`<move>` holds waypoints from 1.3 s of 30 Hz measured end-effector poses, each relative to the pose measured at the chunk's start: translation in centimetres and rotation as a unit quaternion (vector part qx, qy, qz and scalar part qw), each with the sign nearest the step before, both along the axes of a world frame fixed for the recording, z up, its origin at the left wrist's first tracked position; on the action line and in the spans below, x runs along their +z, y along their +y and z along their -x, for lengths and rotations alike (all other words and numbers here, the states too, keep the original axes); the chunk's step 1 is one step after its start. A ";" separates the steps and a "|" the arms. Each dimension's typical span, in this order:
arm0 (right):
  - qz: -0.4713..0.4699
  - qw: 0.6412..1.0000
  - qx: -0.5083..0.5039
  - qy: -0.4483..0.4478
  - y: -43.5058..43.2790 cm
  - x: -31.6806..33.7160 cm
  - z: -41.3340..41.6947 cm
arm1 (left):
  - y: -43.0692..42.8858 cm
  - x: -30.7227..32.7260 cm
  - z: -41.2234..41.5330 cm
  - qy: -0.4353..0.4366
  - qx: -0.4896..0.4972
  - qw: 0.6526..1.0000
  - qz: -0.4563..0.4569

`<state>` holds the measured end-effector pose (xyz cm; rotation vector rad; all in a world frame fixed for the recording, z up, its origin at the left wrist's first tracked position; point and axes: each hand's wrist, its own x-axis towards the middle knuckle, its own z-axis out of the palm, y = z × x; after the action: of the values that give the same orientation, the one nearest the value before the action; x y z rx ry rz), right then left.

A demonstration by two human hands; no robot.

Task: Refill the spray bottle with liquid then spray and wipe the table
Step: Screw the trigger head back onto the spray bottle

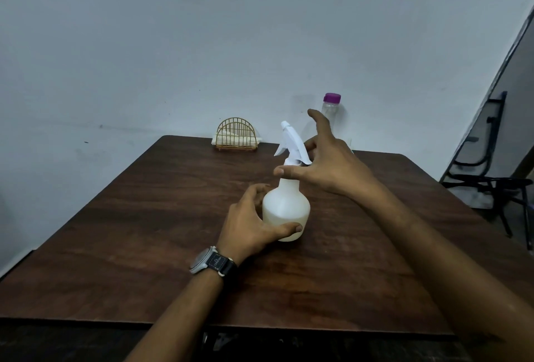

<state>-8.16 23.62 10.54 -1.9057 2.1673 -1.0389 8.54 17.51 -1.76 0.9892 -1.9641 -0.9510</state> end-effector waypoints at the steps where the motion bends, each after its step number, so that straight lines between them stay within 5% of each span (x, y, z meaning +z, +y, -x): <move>1: 0.004 1.000 0.006 -0.021 0.2 0.1 0.1 | 0.0 0.0 0.0 0.003 0.000 1.000 0.000; 8: 0.056 0.998 0.037 -0.004 0.0 0.0 -0.3 | -0.1 -0.1 0.0 0.001 0.000 1.000 0.004; 27: -0.059 0.987 0.148 0.037 -1.3 2.0 0.9 | -0.2 0.1 0.1 -0.025 0.010 1.000 0.006; 33: -0.052 0.988 0.065 0.131 -1.8 1.7 -0.1 | -0.3 -0.1 0.1 -0.020 0.008 1.000 0.011; 39: -0.046 0.989 0.043 0.132 -1.6 1.6 -0.6 | -0.2 -0.2 0.1 -0.010 0.009 1.000 0.009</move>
<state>-7.56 21.99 12.14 -2.1775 2.1941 -0.6928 8.44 17.34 -1.93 1.0077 -1.9747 -0.9150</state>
